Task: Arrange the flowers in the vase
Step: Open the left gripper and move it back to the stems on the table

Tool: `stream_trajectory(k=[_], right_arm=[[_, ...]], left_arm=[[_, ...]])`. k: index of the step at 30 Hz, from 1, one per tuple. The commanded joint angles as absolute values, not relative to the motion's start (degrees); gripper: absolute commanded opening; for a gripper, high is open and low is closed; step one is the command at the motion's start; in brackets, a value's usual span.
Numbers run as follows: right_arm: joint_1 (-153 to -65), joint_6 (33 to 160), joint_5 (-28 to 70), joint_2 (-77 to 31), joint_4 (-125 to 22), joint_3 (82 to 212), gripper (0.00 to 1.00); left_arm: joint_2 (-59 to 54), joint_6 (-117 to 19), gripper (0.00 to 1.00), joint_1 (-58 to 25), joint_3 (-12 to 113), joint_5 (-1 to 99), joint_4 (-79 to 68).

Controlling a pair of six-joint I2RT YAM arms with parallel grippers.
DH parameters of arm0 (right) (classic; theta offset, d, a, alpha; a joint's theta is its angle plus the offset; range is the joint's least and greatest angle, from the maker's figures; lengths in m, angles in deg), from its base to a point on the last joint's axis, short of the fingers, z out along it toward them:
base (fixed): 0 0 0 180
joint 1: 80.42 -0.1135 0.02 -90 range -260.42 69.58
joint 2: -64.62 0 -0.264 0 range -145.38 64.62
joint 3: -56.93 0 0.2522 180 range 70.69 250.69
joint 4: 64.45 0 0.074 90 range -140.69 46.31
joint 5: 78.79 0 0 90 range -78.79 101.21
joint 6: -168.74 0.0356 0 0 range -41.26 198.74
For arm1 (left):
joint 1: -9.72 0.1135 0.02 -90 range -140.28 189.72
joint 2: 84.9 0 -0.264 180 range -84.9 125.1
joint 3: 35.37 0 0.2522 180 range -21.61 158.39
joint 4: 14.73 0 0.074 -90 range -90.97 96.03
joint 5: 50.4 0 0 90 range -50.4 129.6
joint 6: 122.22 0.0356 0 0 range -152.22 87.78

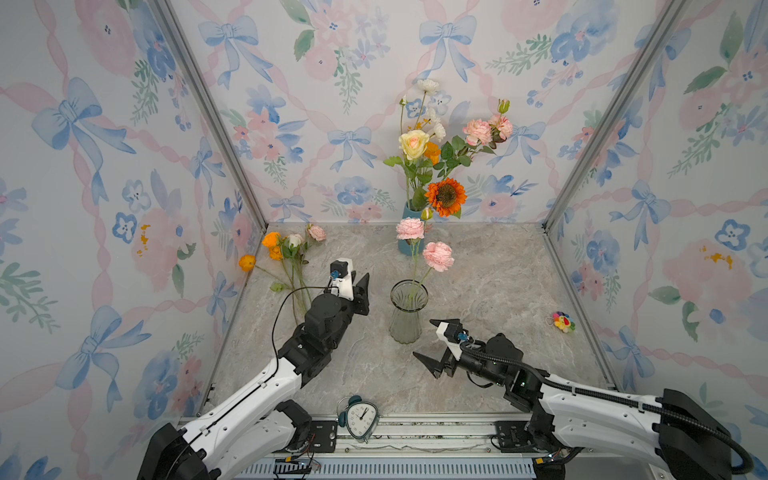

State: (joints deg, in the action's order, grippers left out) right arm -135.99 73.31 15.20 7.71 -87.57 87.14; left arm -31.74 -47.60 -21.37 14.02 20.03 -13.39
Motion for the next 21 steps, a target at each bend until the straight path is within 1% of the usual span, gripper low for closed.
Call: stream_trajectory(k=[1, 3, 6, 8, 13, 16, 18, 21], right_arm=[[-136.6, 72.8, 18.0, 6.0, -87.0, 88.9, 0.97], [-137.1, 72.7, 18.7, 5.3, -86.9, 89.4, 0.97], [-137.8, 72.3, 19.3, 5.1, -87.0, 89.5, 0.97], [-138.3, 71.9, 20.0, 5.0, -87.5, 89.5, 0.97], [-139.3, 71.3, 23.3, 3.3, -86.7, 90.7, 0.97], [-139.4, 71.3, 24.3, 2.4, -86.3, 91.3, 0.97], [-139.4, 71.3, 24.1, 2.4, -86.4, 91.3, 0.97], [-139.3, 71.0, 23.7, 2.3, -86.1, 91.3, 0.97]], left_arm=[[-29.4, -53.2, 0.41, -14.2, 16.8, 16.8, 4.8], [-26.6, -54.3, 0.41, -8.2, 17.1, 19.5, 8.0], [-22.6, -56.4, 0.39, -0.3, 16.6, 27.6, 8.6], [-19.9, -57.9, 0.36, 3.5, 17.0, 30.7, 8.5], [-11.6, -54.9, 0.36, 8.1, 22.4, 30.2, 8.6], [-5.9, -54.5, 0.36, 12.6, 25.3, 34.4, 8.6], [-1.8, -55.6, 0.33, 15.1, 27.4, 38.2, 8.5], [2.4, -56.3, 0.31, 14.8, 30.3, 37.5, 8.0]])
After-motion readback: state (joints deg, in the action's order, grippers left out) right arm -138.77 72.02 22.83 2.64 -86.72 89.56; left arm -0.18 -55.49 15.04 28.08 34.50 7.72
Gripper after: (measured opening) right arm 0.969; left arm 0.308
